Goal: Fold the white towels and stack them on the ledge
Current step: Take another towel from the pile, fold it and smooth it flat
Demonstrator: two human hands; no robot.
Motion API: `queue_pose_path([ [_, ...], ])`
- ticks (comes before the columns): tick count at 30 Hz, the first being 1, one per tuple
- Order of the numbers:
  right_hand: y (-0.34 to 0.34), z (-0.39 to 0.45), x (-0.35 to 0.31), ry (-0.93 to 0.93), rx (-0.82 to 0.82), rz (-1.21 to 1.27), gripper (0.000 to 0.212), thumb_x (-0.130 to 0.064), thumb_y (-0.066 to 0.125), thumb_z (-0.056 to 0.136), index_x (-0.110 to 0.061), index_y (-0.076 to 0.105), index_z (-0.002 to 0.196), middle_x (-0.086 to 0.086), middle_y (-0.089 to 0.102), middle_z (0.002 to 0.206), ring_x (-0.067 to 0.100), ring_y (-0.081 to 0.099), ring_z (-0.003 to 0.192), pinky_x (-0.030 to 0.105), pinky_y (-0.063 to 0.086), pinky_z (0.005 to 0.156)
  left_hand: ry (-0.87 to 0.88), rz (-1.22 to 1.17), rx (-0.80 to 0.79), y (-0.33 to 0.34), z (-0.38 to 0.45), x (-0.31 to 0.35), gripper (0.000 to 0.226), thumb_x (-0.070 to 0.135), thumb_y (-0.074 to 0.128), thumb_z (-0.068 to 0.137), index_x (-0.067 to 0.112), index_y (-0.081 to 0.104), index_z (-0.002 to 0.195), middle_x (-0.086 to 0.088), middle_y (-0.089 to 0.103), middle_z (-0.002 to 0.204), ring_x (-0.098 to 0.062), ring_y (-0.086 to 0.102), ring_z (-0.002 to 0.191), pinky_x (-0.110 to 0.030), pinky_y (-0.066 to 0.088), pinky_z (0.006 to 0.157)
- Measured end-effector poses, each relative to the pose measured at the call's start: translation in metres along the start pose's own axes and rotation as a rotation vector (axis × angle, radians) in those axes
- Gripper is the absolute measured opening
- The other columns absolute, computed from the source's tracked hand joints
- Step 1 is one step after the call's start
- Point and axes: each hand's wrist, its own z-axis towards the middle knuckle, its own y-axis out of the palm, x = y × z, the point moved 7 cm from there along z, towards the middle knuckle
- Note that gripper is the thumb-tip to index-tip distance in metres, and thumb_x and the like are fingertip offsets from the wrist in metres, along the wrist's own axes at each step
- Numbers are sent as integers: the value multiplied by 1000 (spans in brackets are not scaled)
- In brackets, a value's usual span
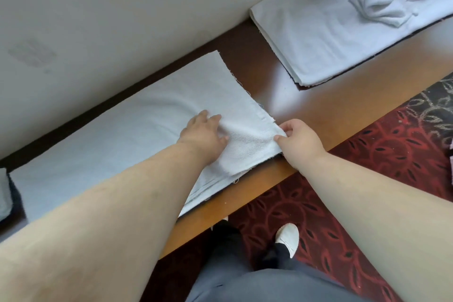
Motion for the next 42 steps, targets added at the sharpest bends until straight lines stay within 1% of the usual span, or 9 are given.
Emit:
queue_pose_path([
  [4,-6,10,-2,71,19,-41,20,-23,62,90,-27,54,108,-10,59,92,15,59,87,28,42,69,84,70,112,-26,30,1,38,52,36,95,34,54,122,1,52,124,-25,51,109,-39,45,88],
  [8,-5,9,-4,107,26,-57,18,-25,65,88,-26,54,102,-8,60,90,11,58,79,24,40,58,96,-40,204,-66,79,-5,27,36,36,100,26,52,120,-5,63,108,-26,56,85,-34,43,71],
  [14,-3,5,1,118,89,-45,16,-30,66,89,-30,54,99,-11,59,91,6,57,78,25,39,58,93,-32,31,-97,169,7,65,32,39,99,35,7,155,-11,42,149,-32,45,130,-39,36,106],
  [20,-3,1,11,128,112,31,18,-26,65,93,-33,51,102,-14,59,94,5,58,83,21,40,61,224,46,112,-98,203,13,32,40,45,97,21,51,122,-15,60,112,-34,54,94,-39,44,82],
  [24,-7,-1,13,147,180,83,24,-23,65,93,-32,47,107,-16,56,98,4,58,85,21,44,65,340,-32,266,-104,203,21,25,35,49,95,18,51,112,-14,62,105,-34,56,92,-40,44,78],
  [28,-10,-9,6,155,340,18,22,-19,62,94,-31,47,106,-13,52,104,0,51,83,14,35,63,373,-276,259,-89,173,23,54,26,52,92,28,32,142,-4,59,120,-26,57,105,-37,45,87],
  [33,-3,-19,-27,60,396,-241,52,1,53,84,-26,53,128,2,39,144,26,38,132,38,36,107,402,-22,251,-16,79,-7,69,50,39,96,31,6,153,-6,14,161,-24,7,149,-44,-1,120],
  [37,53,-16,-79,-415,51,-494,58,-10,51,94,-24,40,149,2,23,163,23,11,150,34,5,121,230,97,264,26,24,-31,69,66,6,93,34,-7,152,-4,-3,163,-25,-10,149,-44,-13,116],
  [42,85,-9,-52,-450,-226,-805,67,-48,34,102,-33,0,158,-5,-13,166,18,-20,150,39,-11,120,11,11,229,38,0,-82,73,71,3,88,37,-9,152,-2,-9,163,-22,-15,148,-44,-13,117],
])
